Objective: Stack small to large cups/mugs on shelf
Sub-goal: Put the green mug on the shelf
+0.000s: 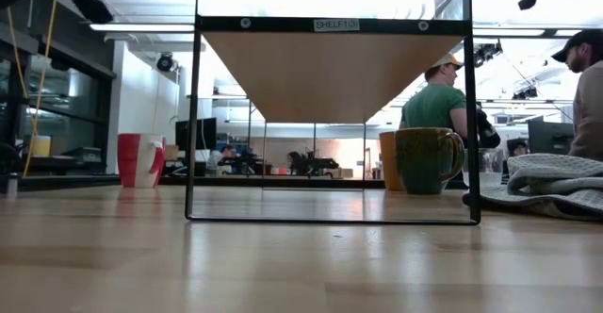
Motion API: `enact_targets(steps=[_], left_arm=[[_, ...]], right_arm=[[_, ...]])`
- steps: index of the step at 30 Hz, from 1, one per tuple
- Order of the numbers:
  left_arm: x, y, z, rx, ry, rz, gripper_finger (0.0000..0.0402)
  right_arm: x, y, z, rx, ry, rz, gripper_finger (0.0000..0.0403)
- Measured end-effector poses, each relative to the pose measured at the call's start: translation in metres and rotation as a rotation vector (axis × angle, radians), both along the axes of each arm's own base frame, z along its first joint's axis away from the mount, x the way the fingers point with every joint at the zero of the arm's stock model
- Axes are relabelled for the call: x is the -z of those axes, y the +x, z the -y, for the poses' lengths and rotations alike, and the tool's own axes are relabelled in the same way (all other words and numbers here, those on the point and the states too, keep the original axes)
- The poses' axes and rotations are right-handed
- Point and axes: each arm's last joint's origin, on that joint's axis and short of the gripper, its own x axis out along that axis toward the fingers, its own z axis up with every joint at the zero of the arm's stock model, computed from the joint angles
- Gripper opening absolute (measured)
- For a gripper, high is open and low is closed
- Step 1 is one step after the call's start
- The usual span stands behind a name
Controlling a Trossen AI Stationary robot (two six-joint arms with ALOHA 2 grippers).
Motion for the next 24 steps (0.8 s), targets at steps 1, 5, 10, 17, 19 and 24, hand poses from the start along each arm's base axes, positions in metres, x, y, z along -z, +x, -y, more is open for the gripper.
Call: enact_targets(steps=[1, 5, 10, 17, 19, 24], left_arm=[[-0.006, 0.002, 0.000, 0.008, -0.008, -0.030, 0.0001], [-0.037, 0.011, 0.001, 0.026, 0.010, -0.182, 0.0001], [-0.078, 0.012, 0.001, 0.015, 0.040, -0.340, 0.0001], [-0.121, 0.007, 0.001, 0.012, 0.024, -0.283, 0.0001], [-0.126, 0.007, 0.000, -0.021, -0.004, -0.280, 0.0001], [-0.138, 0.003, -0.002, -0.073, -0.050, -0.266, 0.0001]], right_arm=[[0.001, 0.002, 0.000, -0.006, 0.008, 0.002, 0.0000], [0.002, 0.008, 0.000, -0.033, -0.001, -0.023, 0.0000], [0.001, 0.011, 0.000, -0.036, 0.000, -0.010, 0.0000], [-0.005, 0.009, 0.000, -0.044, 0.014, 0.082, 0.0000], [-0.006, 0.009, 0.000, -0.050, 0.029, 0.115, 0.0000], [-0.005, 0.017, 0.000, -0.076, 0.105, 0.160, 0.0003]])
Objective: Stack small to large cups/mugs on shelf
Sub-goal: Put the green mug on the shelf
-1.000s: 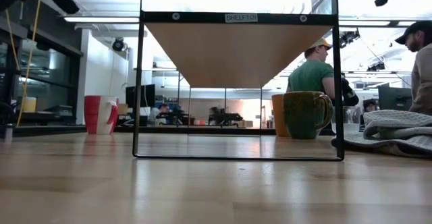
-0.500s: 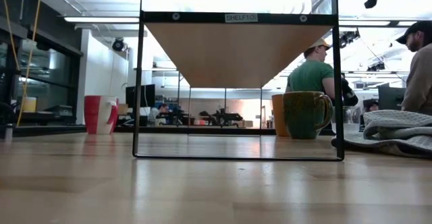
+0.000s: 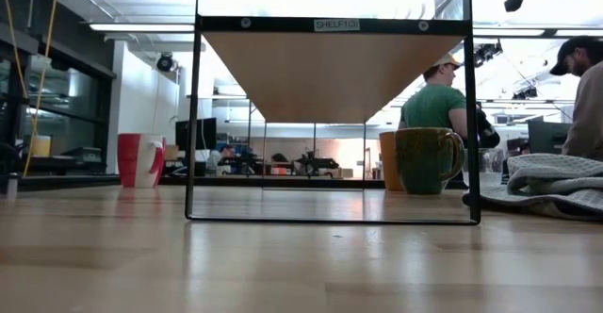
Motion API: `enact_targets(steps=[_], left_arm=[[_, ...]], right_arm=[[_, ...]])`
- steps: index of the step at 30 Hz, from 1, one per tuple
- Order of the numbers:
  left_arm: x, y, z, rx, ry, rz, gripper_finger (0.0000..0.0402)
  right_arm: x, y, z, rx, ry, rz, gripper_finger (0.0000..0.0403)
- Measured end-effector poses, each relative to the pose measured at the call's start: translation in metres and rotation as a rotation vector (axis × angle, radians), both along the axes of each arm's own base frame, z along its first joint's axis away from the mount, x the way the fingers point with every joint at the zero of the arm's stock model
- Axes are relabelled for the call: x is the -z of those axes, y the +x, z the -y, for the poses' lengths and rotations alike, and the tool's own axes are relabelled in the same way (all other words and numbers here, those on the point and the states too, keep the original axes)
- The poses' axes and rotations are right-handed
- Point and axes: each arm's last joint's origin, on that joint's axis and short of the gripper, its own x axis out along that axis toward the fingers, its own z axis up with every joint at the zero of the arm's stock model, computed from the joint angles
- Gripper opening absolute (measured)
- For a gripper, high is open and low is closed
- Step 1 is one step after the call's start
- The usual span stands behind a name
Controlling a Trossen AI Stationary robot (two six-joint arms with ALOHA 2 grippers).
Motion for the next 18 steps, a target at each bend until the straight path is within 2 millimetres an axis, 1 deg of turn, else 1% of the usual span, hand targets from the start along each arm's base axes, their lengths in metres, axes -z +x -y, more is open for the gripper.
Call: enact_targets(steps=[2, 4, 6, 8, 11, 14, 16, 18], left_arm=[[0.006, 0.004, -0.001, -0.036, -0.004, -0.087, 0.0001], [0.012, 0.007, -0.002, -0.061, -0.016, -0.162, 0.0001], [0.017, 0.010, -0.002, -0.068, -0.020, -0.219, 0.0001], [0.021, 0.011, -0.002, -0.069, -0.018, -0.266, 0.0001], [0.025, 0.013, -0.002, -0.077, -0.014, -0.317, 0.0001], [0.027, 0.013, -0.003, -0.105, -0.026, -0.337, 0.0001], [0.027, 0.013, -0.003, -0.116, -0.030, -0.338, 0.0001], [0.027, 0.012, -0.003, -0.136, -0.039, -0.336, 0.0001]], right_arm=[[-0.001, 0.011, 0.001, -0.010, 0.032, -0.016, 0.0013], [-0.005, 0.023, 0.002, -0.016, 0.063, -0.079, 0.0034], [-0.010, 0.037, 0.005, -0.009, 0.107, -0.187, 0.0064], [-0.012, 0.048, 0.010, 0.016, 0.196, -0.304, 0.0101], [-0.010, 0.056, 0.023, 0.106, 0.431, -0.428, 0.0159], [0.000, 0.054, 0.035, 0.199, 0.719, -0.539, 0.0211], [0.009, 0.052, 0.041, 0.259, 0.878, -0.623, 0.0238], [0.017, 0.053, 0.044, 0.297, 0.994, -0.673, 0.0254]])
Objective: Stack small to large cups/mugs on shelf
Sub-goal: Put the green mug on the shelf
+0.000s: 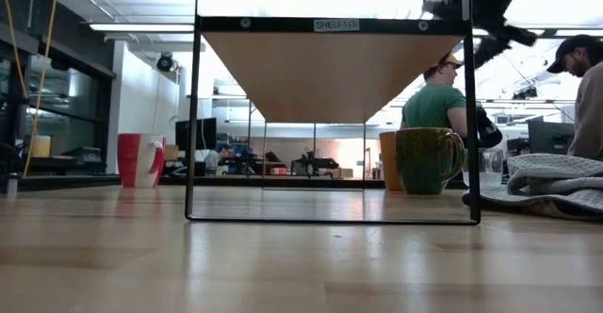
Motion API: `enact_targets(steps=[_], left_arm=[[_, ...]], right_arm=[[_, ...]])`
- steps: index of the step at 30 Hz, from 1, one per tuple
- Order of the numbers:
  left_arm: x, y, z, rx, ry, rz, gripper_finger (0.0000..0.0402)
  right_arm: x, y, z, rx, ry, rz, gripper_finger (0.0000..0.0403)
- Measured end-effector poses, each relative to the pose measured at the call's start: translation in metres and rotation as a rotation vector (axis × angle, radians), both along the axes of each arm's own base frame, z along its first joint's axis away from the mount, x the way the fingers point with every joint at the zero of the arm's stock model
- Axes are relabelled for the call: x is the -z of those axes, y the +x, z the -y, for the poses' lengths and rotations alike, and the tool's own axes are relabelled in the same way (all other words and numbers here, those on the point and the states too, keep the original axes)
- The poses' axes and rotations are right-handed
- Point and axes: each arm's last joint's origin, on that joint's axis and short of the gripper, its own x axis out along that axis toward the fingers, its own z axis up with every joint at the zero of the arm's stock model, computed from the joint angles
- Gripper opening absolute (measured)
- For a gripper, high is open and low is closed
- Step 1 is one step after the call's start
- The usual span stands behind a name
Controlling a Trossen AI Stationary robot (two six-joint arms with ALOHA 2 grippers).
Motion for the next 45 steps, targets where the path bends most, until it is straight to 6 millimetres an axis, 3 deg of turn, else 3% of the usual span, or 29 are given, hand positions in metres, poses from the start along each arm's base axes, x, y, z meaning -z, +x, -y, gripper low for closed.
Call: enact_targets(steps=[8, 19, 31, 35, 45], left_arm=[[0.000, -0.001, -0.001, -0.033, -0.014, 0.004, 0.0001], [0.000, -0.001, -0.001, -0.047, -0.006, -0.006, 0.0001], [0.000, -0.001, -0.001, -0.047, -0.006, -0.006, 0.0001], [0.000, -0.001, -0.001, -0.047, -0.006, -0.006, 0.0001], [0.000, -0.001, -0.001, -0.047, -0.007, -0.006, 0.0001]], right_arm=[[0.043, 0.021, 0.006, 0.038, 0.239, -0.072, 0.0263], [0.076, 0.048, 0.014, -0.181, 0.272, -0.216, 0.0263], [0.107, 0.066, 0.021, -0.215, 0.285, -0.344, 0.0257], [0.109, 0.068, 0.022, -0.214, 0.279, -0.342, 0.0218], [0.108, 0.065, 0.022, -0.194, 0.253, -0.374, 0.0056]])
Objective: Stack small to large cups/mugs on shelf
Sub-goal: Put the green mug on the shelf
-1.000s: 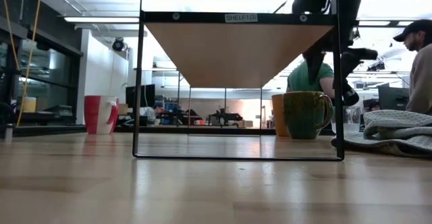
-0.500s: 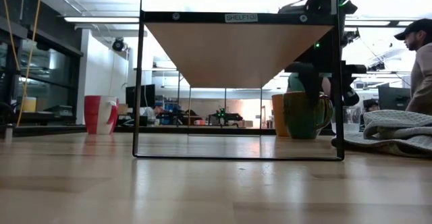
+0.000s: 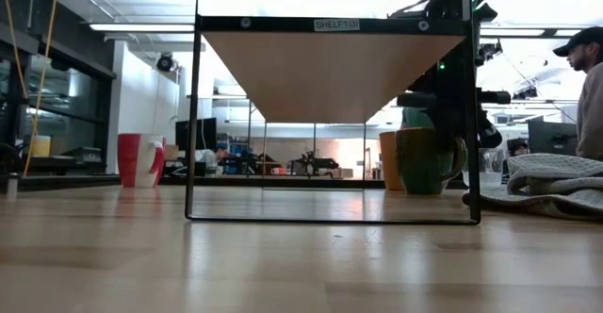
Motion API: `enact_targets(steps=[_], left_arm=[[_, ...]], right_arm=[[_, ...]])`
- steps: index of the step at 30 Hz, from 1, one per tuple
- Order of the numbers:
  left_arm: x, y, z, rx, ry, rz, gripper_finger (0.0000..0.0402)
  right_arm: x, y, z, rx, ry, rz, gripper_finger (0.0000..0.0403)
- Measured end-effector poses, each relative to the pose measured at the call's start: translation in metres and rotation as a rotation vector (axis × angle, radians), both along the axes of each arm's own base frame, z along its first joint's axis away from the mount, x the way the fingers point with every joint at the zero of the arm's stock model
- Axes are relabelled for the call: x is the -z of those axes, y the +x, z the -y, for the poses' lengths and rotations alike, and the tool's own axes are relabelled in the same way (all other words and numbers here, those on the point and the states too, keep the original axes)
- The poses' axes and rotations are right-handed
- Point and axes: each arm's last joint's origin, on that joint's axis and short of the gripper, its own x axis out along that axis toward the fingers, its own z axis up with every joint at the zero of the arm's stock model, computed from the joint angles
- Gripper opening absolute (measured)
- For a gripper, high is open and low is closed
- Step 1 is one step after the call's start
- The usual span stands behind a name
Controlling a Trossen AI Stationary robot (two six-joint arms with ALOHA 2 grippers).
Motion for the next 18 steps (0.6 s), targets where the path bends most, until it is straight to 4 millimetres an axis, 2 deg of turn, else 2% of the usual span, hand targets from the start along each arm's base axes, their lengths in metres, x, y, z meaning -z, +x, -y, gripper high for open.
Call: enact_targets(steps=[3, 11, 15, 18], left_arm=[[0.000, 0.000, 0.000, 0.000, 0.000, 0.000, 0.0001], [0.000, 0.000, 0.000, 0.000, 0.000, 0.000, 0.0001], [0.000, 0.000, 0.000, 0.000, 0.000, 0.000, 0.0001], [0.000, 0.000, 0.000, 0.000, 0.000, 0.000, 0.0001]], right_arm=[[-0.001, -0.001, 0.000, -0.005, -0.001, 0.002, 0.0026], [-0.019, -0.012, -0.007, -0.020, -0.008, 0.041, 0.0025], [-0.035, -0.023, -0.015, -0.034, -0.017, 0.088, 0.0025], [-0.056, -0.029, -0.020, -0.066, -0.037, 0.150, 0.0025]])
